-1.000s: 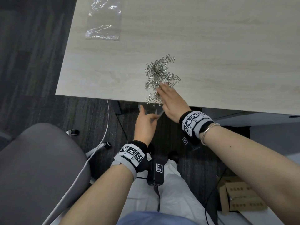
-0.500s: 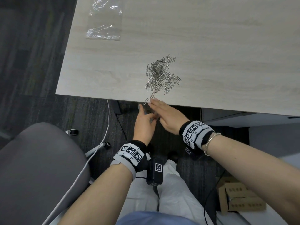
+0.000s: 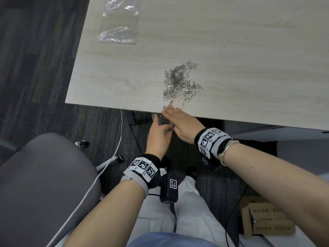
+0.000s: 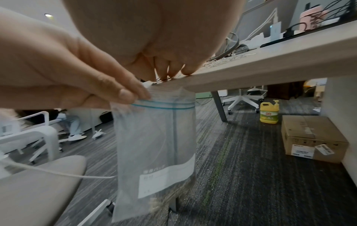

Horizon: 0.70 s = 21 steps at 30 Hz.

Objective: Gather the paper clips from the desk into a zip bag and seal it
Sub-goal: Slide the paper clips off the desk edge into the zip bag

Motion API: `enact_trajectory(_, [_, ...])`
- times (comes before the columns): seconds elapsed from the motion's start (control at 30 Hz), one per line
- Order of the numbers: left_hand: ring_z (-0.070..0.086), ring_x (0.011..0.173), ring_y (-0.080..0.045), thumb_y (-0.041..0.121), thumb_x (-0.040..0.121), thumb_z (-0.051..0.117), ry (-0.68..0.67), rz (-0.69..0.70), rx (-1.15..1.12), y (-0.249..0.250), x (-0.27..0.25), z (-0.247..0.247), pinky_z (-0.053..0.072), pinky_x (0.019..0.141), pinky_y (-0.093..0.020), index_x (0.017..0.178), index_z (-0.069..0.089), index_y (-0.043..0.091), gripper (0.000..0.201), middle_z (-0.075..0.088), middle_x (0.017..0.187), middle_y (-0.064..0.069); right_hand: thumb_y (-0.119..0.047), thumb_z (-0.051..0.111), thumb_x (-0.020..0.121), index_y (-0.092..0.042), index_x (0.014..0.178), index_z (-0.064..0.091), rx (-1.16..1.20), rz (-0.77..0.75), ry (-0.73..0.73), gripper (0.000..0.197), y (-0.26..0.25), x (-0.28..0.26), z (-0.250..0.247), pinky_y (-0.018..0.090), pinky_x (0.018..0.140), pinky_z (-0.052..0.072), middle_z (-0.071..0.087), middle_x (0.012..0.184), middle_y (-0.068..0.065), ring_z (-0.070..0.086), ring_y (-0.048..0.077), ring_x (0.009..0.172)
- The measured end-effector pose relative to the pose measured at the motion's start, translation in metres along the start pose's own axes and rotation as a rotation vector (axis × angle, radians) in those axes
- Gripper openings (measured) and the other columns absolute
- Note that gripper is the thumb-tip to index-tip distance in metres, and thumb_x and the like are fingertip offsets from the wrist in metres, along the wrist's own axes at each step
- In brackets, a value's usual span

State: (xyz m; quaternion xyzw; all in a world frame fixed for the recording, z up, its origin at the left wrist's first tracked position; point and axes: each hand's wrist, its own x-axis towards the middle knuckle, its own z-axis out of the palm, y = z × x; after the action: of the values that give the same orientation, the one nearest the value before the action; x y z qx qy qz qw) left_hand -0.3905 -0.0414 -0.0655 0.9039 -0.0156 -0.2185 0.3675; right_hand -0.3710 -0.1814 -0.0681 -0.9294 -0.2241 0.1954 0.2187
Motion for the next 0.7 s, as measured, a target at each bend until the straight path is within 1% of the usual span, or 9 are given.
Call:
enact_trajectory(0.07, [0.027,0.140,-0.026,0.011,0.090,0.055,-0.013,0.001,0.008,-0.001,0.001,0.001,0.018,0.090,-0.009,0.103,0.070,0.008,0.020,0.011,0.155,-0.021,0.001,0.040,0.085,-0.005,0.144,0.027,0.055,-0.074,0.013,0.061,-0.002,-0.006,0.001,0.026,0.116,-0.002,0.019,0.155,0.012,0.010,0.022,0.145])
enact_trajectory(0.13, [0.026,0.141,-0.026,0.012,0.090,0.057,-0.011,0.005,-0.012,0.001,0.001,0.002,0.017,0.092,-0.008,0.103,0.071,0.009,0.019,0.013,0.154,-0.023,0.004,0.041,0.083,-0.005,0.143,0.031,0.075,-0.082,0.075,0.061,0.002,-0.010,-0.003,0.028,0.117,-0.002,0.022,0.154,0.012,0.012,0.023,0.145])
enact_trajectory(0.17, [0.024,0.141,-0.026,0.012,0.089,0.058,-0.003,0.005,-0.032,0.003,0.001,0.002,0.016,0.096,-0.008,0.103,0.071,0.011,0.019,0.013,0.154,-0.024,0.004,0.041,0.083,-0.006,0.143,0.030,0.080,-0.051,0.124,0.061,0.006,-0.009,-0.006,0.029,0.117,-0.001,0.021,0.154,0.011,0.011,0.022,0.145])
enact_trajectory(0.23, [0.023,0.142,-0.026,0.013,0.089,0.060,0.003,-0.008,-0.068,0.005,0.002,0.001,0.013,0.100,-0.009,0.104,0.072,0.013,0.019,0.014,0.154,-0.023,0.001,0.040,0.086,-0.009,0.145,0.027,0.094,0.061,0.242,0.061,0.018,-0.003,-0.017,0.032,0.119,0.001,0.020,0.155,0.010,0.010,0.022,0.145])
enact_trajectory(0.33, [0.024,0.142,-0.026,0.013,0.089,0.060,-0.001,-0.017,-0.078,0.007,0.005,-0.001,0.012,0.102,-0.010,0.104,0.072,0.013,0.019,0.016,0.154,-0.020,-0.013,0.035,0.095,-0.014,0.147,0.018,0.104,0.284,0.343,0.055,0.039,0.016,-0.037,0.034,0.119,0.000,0.013,0.157,0.008,0.006,0.019,0.146])
enact_trajectory(0.4, [0.026,0.141,-0.026,0.013,0.088,0.060,0.003,-0.005,-0.077,0.006,0.006,-0.002,0.014,0.103,-0.011,0.102,0.072,0.012,0.018,0.019,0.154,-0.018,-0.019,0.032,0.098,-0.014,0.148,0.013,0.130,0.386,0.342,0.054,0.053,0.031,-0.051,0.033,0.118,-0.003,0.008,0.157,0.007,0.003,0.019,0.146])
enact_trajectory(0.47, [0.027,0.140,-0.026,0.013,0.088,0.061,0.012,0.012,-0.082,0.005,0.006,-0.003,0.015,0.104,-0.012,0.101,0.073,0.011,0.018,0.021,0.154,-0.016,-0.021,0.031,0.098,-0.012,0.148,0.013,0.143,0.446,0.326,0.054,0.067,0.047,-0.062,0.034,0.117,-0.003,0.007,0.158,0.008,0.001,0.021,0.146])
enact_trajectory(0.63, [0.026,0.140,-0.025,0.011,0.088,0.061,0.009,0.020,-0.073,0.003,0.005,-0.004,0.012,0.100,-0.006,0.102,0.072,0.010,0.018,0.022,0.154,-0.013,-0.026,0.032,0.098,-0.013,0.149,0.010,0.197,0.529,0.264,0.057,0.088,0.083,-0.080,0.038,0.117,-0.005,0.003,0.158,0.010,-0.002,0.022,0.146])
enact_trajectory(0.7, [0.027,0.140,-0.026,0.011,0.088,0.060,0.003,0.018,-0.077,0.003,0.006,-0.005,0.011,0.099,-0.004,0.103,0.072,0.010,0.019,0.023,0.153,-0.014,-0.030,0.030,0.099,-0.014,0.149,0.009,0.186,0.520,0.203,0.057,0.088,0.094,-0.083,0.039,0.116,-0.006,0.001,0.158,0.010,-0.003,0.022,0.146])
